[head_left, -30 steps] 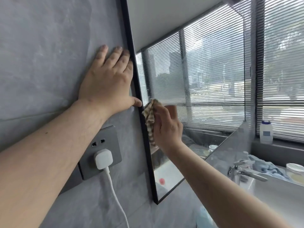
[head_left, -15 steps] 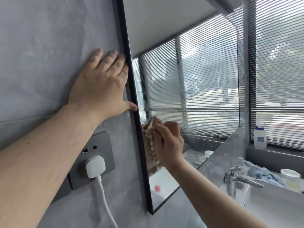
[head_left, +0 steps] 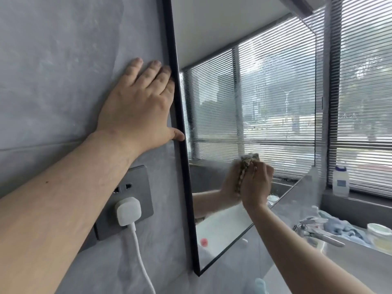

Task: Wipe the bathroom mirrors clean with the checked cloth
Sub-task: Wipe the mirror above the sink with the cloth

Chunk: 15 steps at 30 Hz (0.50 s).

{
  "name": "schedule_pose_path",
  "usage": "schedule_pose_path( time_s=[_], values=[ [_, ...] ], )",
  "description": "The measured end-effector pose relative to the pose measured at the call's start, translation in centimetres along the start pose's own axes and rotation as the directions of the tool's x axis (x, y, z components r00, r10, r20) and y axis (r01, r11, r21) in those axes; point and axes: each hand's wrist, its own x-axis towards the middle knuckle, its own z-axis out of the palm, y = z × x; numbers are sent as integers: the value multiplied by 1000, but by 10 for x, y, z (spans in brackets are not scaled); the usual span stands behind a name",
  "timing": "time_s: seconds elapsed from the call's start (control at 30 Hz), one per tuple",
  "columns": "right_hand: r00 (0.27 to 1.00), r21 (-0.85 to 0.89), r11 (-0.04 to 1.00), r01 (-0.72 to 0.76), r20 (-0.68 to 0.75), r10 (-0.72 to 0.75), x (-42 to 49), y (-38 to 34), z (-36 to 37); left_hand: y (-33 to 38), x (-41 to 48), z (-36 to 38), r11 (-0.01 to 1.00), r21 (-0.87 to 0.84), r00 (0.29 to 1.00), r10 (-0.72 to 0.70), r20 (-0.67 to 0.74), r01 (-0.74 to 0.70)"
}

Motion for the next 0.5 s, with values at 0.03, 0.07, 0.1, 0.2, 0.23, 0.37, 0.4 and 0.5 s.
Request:
schedule_pose_path(
  time_s=[0.03,0.07,0.1,0.2,0.23,0.37,0.4,0.5],
  values=[
    [997,4,997,79,9,-79,-20,-2,0,0,0,0,1000,1,1000,0,-1,0],
    [983,18,983,184,9,-184,-41,-3,0,0,0,0,1000,-1,1000,-1,-3,1],
    [949,43,948,315,8,-316,-61,-3,-1,0,0,0,1000,-2,1000,-2,-4,2],
    [703,90,699,709,-12,-711,-100,-2,-1,0,1,2,1000,-10,1000,-7,-14,7],
    [624,109,620,777,-7,-782,-105,-3,-1,0,1,3,1000,-15,1000,-6,-22,6],
    [538,100,538,837,29,-842,-87,1,0,0,1,6,999,-37,998,6,-56,-8],
    [592,76,594,801,41,-805,-75,4,0,-1,1,6,999,-41,998,8,-64,-11],
    [907,16,908,419,33,-419,-39,15,-2,-1,1,6,999,-44,998,5,-68,-8]
  ],
)
